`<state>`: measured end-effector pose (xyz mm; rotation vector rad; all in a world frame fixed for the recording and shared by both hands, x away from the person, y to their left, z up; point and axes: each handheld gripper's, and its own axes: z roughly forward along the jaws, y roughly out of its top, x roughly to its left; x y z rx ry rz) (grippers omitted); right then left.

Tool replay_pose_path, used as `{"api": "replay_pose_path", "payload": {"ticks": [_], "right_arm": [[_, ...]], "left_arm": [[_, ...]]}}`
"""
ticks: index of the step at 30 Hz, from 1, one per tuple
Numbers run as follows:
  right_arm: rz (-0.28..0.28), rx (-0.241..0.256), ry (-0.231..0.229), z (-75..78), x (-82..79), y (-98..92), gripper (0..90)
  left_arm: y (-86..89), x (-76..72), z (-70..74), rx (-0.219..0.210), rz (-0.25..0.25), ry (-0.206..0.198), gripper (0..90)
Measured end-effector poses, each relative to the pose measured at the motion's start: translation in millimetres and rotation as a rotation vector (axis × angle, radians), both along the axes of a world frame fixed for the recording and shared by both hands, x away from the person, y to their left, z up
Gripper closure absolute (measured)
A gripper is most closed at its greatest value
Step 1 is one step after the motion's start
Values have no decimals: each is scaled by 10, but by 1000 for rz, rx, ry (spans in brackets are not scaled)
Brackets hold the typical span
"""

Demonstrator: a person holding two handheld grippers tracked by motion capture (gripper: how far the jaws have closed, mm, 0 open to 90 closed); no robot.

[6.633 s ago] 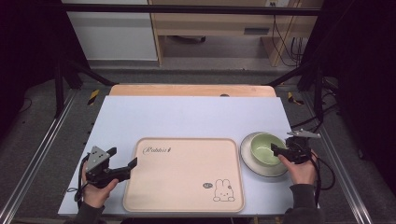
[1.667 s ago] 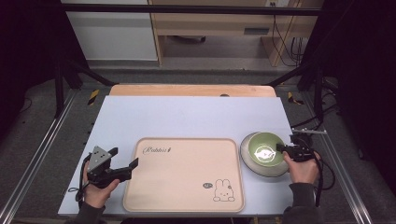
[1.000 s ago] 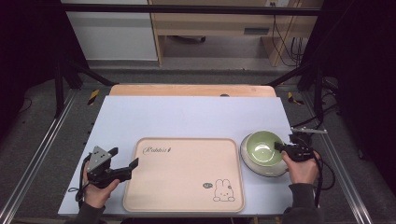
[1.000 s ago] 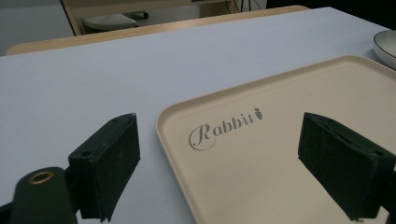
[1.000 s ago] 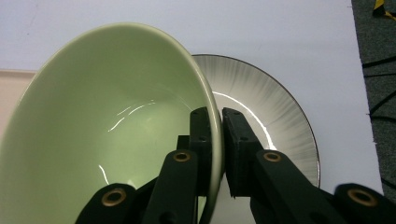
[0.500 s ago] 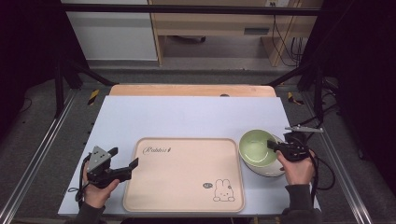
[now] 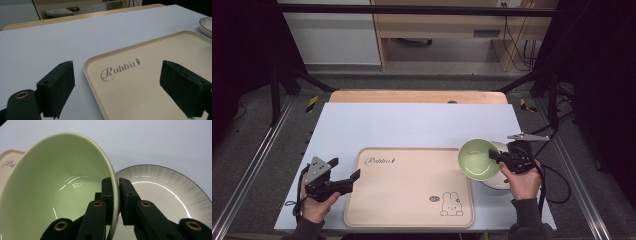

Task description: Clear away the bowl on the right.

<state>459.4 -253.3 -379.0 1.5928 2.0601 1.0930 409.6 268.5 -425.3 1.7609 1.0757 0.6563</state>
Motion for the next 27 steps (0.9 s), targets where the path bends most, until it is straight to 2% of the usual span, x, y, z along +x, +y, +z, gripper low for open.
{"api": "replay_pose_path", "payload": {"ticks": [14,27], "right_arm": [[105,-1,-18,93,2,374,831],[163,-2,-23,101,68,623,832]], "left_arm": [[-3,-11,13,-4,0,-8,123],[2,-15,22,-6,-1,-11,122]]}}
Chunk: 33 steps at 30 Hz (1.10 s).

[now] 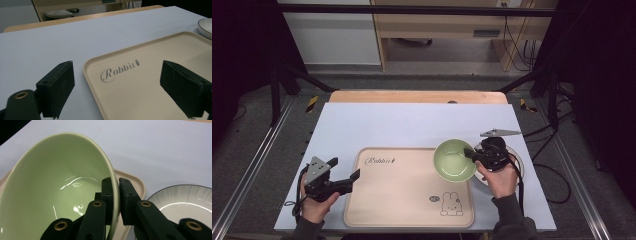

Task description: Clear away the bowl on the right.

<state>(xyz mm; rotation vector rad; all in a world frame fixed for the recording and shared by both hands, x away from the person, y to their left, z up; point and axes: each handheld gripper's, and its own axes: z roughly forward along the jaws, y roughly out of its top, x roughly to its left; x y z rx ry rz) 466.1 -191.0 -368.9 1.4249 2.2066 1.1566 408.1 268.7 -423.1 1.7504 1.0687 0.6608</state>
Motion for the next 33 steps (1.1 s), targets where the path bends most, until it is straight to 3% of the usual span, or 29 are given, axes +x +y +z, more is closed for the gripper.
{"api": "replay_pose_path", "payload": {"ticks": [12,33], "right_arm": [[51,-12,3,-3,57,248,831],[97,-17,20,-62,129,512,831]], "left_arm": [[1,-6,12,-1,-2,-4,121],[4,-10,18,-2,-2,-6,121]]}}
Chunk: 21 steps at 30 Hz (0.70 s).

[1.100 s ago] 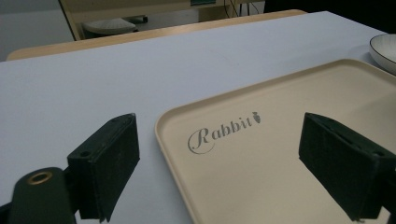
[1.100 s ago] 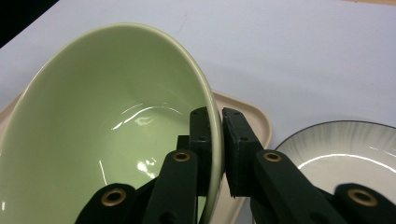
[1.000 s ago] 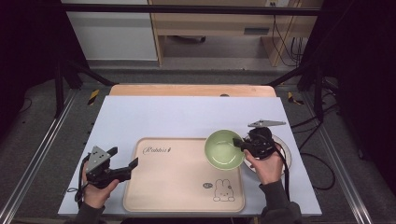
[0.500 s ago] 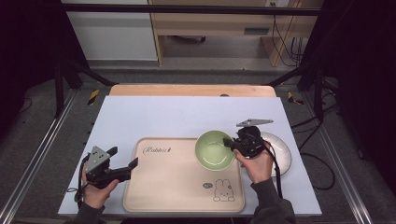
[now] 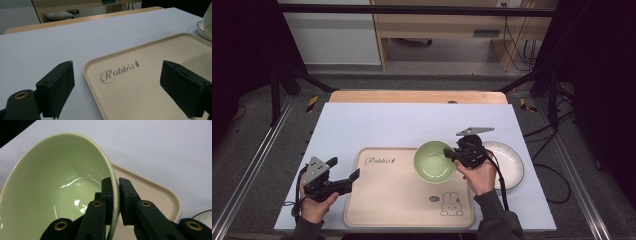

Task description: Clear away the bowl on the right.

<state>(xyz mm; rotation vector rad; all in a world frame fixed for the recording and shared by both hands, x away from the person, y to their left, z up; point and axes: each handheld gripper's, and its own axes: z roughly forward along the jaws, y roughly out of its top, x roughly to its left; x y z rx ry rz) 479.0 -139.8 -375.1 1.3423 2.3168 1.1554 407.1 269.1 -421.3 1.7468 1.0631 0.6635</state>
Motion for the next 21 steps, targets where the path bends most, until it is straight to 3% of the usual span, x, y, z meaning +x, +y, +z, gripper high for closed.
{"api": "replay_pose_path", "payload": {"ticks": [21], "right_arm": [[17,-7,23,-104,113,175,830]], "left_arm": [[9,0,2,-2,0,-1,121]]}}
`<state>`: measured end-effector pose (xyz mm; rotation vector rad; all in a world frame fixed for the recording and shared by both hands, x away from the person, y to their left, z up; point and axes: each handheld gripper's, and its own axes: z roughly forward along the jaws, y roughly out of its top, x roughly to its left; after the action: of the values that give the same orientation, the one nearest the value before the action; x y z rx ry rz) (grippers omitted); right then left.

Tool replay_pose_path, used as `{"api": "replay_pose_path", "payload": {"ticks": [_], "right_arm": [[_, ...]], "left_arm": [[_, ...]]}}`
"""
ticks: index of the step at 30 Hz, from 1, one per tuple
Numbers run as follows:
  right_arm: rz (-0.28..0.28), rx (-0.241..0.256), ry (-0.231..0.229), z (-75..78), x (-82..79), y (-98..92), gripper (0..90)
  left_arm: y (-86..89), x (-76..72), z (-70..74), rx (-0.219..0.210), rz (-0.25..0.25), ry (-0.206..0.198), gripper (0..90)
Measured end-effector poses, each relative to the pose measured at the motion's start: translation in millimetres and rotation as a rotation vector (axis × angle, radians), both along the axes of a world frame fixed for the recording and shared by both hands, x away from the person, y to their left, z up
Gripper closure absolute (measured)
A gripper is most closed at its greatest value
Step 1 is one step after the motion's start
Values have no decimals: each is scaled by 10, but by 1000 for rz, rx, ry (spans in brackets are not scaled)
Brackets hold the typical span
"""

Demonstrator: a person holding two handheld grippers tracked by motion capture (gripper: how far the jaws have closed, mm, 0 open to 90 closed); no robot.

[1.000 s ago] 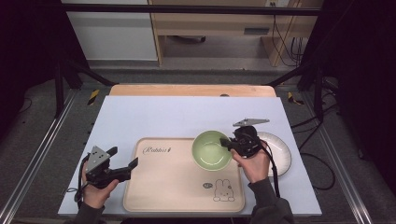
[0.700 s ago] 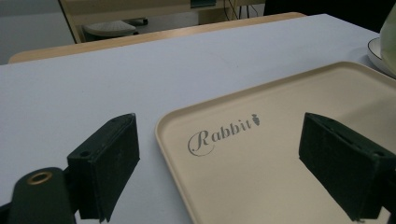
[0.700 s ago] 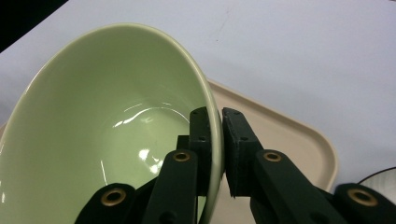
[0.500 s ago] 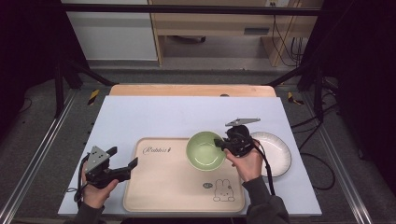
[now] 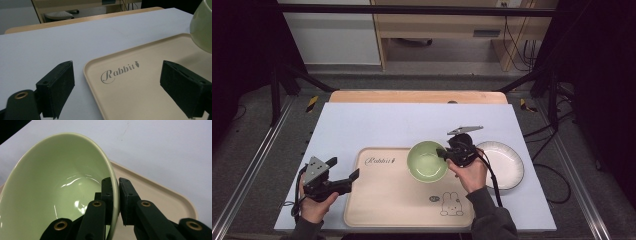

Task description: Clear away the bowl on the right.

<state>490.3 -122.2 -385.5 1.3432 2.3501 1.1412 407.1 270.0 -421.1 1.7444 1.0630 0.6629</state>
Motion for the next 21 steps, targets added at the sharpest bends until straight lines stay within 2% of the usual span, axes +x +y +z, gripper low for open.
{"api": "replay_pose_path", "payload": {"ticks": [14,21], "right_arm": [[-2,-5,4,-66,65,55,831],[6,-7,22,-133,105,132,830]], "left_arm": [[4,-2,6,0,2,-3,121],[3,-2,6,0,1,-3,121]]}}
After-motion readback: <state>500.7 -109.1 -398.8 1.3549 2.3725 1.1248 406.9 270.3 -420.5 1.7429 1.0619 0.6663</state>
